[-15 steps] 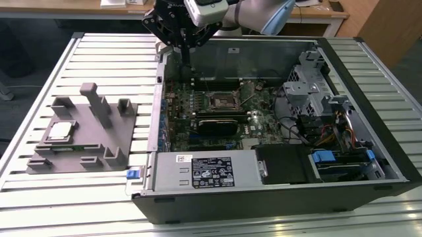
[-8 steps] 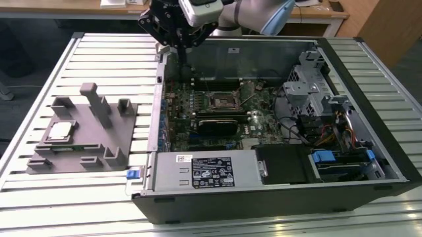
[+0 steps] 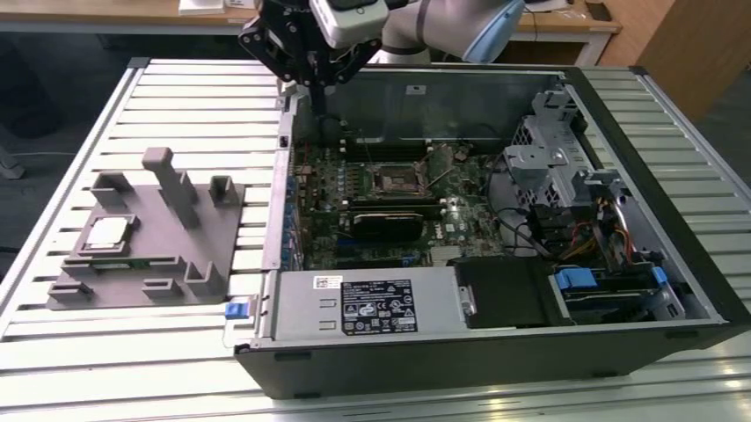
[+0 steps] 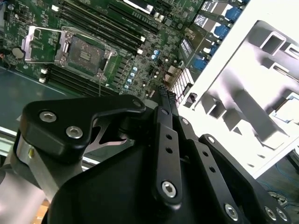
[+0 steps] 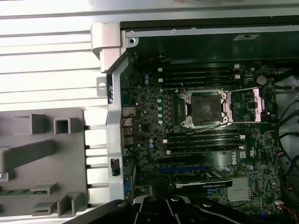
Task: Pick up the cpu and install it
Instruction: 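Reach for the cpu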
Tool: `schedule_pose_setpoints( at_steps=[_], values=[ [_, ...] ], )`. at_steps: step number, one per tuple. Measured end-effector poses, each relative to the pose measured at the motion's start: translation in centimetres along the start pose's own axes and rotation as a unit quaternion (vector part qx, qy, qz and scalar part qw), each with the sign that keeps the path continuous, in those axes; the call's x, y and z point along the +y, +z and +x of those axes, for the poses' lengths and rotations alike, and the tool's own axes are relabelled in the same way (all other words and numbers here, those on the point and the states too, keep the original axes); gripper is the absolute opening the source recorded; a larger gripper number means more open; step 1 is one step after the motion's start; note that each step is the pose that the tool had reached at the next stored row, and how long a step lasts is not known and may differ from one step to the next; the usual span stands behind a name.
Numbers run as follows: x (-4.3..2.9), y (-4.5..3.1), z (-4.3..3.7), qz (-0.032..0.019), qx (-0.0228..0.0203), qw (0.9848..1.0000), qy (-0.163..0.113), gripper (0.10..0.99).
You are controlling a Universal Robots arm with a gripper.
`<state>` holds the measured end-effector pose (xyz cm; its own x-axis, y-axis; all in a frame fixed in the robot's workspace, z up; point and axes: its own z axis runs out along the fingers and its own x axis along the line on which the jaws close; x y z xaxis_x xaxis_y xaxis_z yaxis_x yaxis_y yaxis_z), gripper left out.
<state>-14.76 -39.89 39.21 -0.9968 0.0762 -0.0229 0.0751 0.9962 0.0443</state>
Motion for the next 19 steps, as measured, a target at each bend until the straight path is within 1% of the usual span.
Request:
schedule_pose_setpoints(
  at_steps=[19],
  values=[
    [-0.11,0.09,1.34,0.0001,0.0012,1.0,0.0,0.122]
  ],
)
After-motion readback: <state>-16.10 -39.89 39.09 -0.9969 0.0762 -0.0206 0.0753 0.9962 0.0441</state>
